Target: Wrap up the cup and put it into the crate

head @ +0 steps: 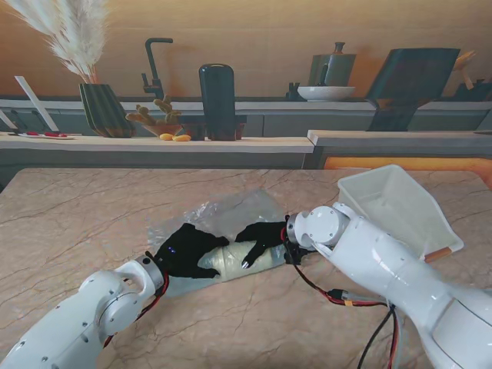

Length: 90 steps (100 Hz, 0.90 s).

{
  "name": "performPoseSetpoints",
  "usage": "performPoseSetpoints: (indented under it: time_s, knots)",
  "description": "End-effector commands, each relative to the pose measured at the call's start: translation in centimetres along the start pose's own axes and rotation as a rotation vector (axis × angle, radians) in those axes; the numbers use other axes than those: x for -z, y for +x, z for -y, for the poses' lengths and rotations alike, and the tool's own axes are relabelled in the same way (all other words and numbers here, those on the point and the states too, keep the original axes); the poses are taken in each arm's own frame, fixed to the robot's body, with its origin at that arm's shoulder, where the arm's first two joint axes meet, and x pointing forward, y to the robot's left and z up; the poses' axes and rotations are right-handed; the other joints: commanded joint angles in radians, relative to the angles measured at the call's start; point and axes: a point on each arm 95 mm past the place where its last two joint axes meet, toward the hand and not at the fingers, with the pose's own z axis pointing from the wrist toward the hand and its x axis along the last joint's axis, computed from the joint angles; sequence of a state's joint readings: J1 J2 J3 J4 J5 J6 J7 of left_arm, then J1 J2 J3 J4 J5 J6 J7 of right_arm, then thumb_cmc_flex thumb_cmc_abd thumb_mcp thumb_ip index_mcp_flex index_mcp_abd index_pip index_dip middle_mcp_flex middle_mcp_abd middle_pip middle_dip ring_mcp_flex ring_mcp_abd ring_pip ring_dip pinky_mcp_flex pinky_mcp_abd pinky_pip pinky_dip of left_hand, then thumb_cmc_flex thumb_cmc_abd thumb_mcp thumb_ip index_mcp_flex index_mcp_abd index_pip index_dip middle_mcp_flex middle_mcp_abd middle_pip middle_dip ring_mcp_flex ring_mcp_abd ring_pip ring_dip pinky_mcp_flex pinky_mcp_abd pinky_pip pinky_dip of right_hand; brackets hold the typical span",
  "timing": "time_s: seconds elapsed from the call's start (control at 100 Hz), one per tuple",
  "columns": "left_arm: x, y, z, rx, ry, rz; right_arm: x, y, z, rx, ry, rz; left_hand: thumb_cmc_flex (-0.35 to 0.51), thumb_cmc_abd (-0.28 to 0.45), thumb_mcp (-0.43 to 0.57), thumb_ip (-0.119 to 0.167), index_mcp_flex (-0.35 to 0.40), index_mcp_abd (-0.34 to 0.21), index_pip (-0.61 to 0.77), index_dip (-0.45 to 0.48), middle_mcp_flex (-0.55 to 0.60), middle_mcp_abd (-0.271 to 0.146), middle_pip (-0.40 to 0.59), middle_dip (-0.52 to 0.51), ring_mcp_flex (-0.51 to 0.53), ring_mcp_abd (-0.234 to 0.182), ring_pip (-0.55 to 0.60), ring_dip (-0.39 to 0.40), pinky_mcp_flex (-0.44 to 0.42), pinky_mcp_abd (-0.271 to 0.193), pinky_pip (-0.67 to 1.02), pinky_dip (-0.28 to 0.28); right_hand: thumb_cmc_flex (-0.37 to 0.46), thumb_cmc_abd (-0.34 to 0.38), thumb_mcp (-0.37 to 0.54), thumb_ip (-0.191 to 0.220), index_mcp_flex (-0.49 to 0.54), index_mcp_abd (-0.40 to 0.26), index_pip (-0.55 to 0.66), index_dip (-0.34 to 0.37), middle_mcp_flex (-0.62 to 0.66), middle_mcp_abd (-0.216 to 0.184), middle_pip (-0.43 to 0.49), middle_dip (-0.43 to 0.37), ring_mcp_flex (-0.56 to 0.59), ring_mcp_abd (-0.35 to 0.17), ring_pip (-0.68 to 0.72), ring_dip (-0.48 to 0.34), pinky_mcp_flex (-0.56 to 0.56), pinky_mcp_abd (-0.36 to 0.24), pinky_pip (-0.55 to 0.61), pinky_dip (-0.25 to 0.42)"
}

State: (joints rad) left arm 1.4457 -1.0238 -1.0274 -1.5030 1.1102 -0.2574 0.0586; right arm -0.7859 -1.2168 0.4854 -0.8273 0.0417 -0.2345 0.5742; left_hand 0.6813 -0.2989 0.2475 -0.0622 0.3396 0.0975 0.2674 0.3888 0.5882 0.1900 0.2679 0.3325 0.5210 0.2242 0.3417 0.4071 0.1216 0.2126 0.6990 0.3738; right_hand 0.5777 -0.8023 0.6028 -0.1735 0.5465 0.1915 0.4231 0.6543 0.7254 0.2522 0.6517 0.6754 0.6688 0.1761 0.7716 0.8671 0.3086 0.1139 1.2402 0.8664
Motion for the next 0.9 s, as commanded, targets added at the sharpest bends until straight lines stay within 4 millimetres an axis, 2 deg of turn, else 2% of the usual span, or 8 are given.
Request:
performPoseSetpoints:
  time_s: [0.0, 0.06, 0.11, 0.24, 0.39, 0.58, 0.62, 0.89]
  knots:
    - [0.2, -0.1, -1.5, 0.031, -0.043, 0.009, -0.2, -2.1, 2.6, -0.004, 0.052, 0.055, 0.007, -0.03, 0.099, 0.004, 0.077, -0.115, 0.132, 0.032, 0.028, -0.006, 0.03, 0.01, 0.023, 0.002, 0.017, 0.0, -0.002, 0.008, 0.026, -0.001, 0.325, 0.163, 0.368, 0.137, 0.108, -0.264, 0.311, 0.073, 0.008, -0.042, 0.014, 0.004, 0.044, 0.013, 0.005, 0.005, -0.036, 0.075, -0.405, -0.029]
    - [0.1, -0.2, -1.8, 0.046, -0.047, 0.008, -0.2, -1.9, 2.8, -0.008, 0.046, 0.051, 0.013, -0.034, 0.124, 0.002, 0.129, -0.164, 0.198, 0.067, 0.054, -0.009, 0.039, 0.013, 0.034, 0.003, 0.028, 0.003, 0.002, 0.007, 0.034, 0.003, 0.2, 0.195, 0.247, 0.172, 0.051, -0.232, 0.247, 0.006, -0.059, -0.034, -0.01, -0.095, -0.006, -0.003, -0.055, -0.105, -0.059, 0.086, -0.469, -0.037]
    - [0.0, -0.2, -1.9, 0.051, -0.047, 0.003, -0.1, -1.8, 3.0, -0.005, 0.039, 0.046, 0.02, -0.034, 0.134, 0.002, 0.178, -0.174, 0.226, 0.078, 0.08, -0.011, 0.046, 0.016, 0.053, 0.002, 0.039, 0.006, 0.014, 0.01, 0.045, 0.008, 0.12, 0.214, 0.177, 0.211, 0.039, -0.213, 0.139, 0.051, -0.09, -0.031, -0.063, -0.161, -0.027, -0.002, -0.143, -0.172, -0.08, 0.099, -0.534, -0.049]
    - [0.0, -0.3, -1.7, 0.049, -0.069, -0.034, 0.4, -1.1, 3.4, 0.053, -0.019, 0.027, 0.033, -0.024, 0.164, -0.004, 0.225, -0.208, 0.258, 0.095, 0.094, -0.023, 0.042, 0.016, 0.06, -0.006, 0.043, 0.006, 0.014, 0.006, 0.051, 0.011, 0.013, 0.212, 0.082, 0.163, -0.075, -0.192, -0.005, -0.002, -0.185, -0.029, -0.222, -0.271, -0.101, 0.0, -0.395, -0.306, -0.136, 0.124, -0.674, -0.073]
    - [-0.5, -0.6, -1.2, 0.08, -0.122, -0.052, 1.3, -0.5, 4.3, 0.145, -0.189, -0.004, 0.142, -0.03, 0.062, -0.043, 0.26, -0.238, 0.267, 0.127, 0.088, -0.022, 0.025, 0.011, 0.05, -0.008, 0.029, 0.0, 0.008, -0.009, 0.027, -0.001, -0.081, 0.266, -0.018, 0.149, -0.173, -0.19, -0.051, -0.027, -0.274, -0.036, -0.276, -0.305, -0.174, 0.007, -0.554, -0.386, -0.168, 0.138, -0.75, -0.063]
    - [-1.4, -1.3, -1.3, 0.161, -0.209, -0.059, 2.3, 0.7, 5.2, 0.229, -0.535, -0.131, 0.252, 0.012, -0.087, -0.032, 0.285, -0.267, 0.271, 0.127, 0.067, -0.026, 0.008, 0.002, 0.027, -0.014, 0.007, -0.008, -0.008, -0.035, -0.007, -0.017, -0.119, 0.258, -0.038, 0.143, -0.191, -0.197, -0.049, -0.03, -0.304, -0.037, -0.28, -0.313, -0.195, 0.01, -0.592, -0.411, -0.165, 0.145, -0.76, -0.06]
    - [-1.6, -1.5, -1.5, 0.192, -0.224, -0.055, 2.6, 1.1, 5.4, 0.25, -0.6, -0.164, 0.338, 0.053, -0.233, -0.005, 0.296, -0.272, 0.286, 0.118, 0.066, -0.027, 0.006, -0.002, 0.025, -0.014, 0.003, -0.009, -0.007, -0.038, -0.017, -0.021, -0.116, 0.251, -0.035, 0.144, -0.188, -0.199, -0.042, -0.029, -0.301, -0.04, -0.275, -0.312, -0.191, 0.008, -0.593, -0.414, -0.159, 0.144, -0.76, -0.06]
    - [-2.6, -3.7, -1.5, 0.507, -0.387, 0.009, 4.8, 3.9, 7.9, 0.453, -0.827, -0.277, 0.404, 0.123, -0.272, -0.016, 0.39, -0.246, 0.31, 0.07, 0.027, -0.034, -0.022, -0.018, -0.069, 0.003, -0.037, -0.025, -0.071, -0.083, -0.081, -0.05, -0.082, 0.223, 0.006, 0.157, -0.175, -0.202, -0.002, -0.026, -0.261, -0.049, -0.229, -0.307, -0.134, -0.007, -0.564, -0.411, -0.111, 0.143, -0.751, -0.058]
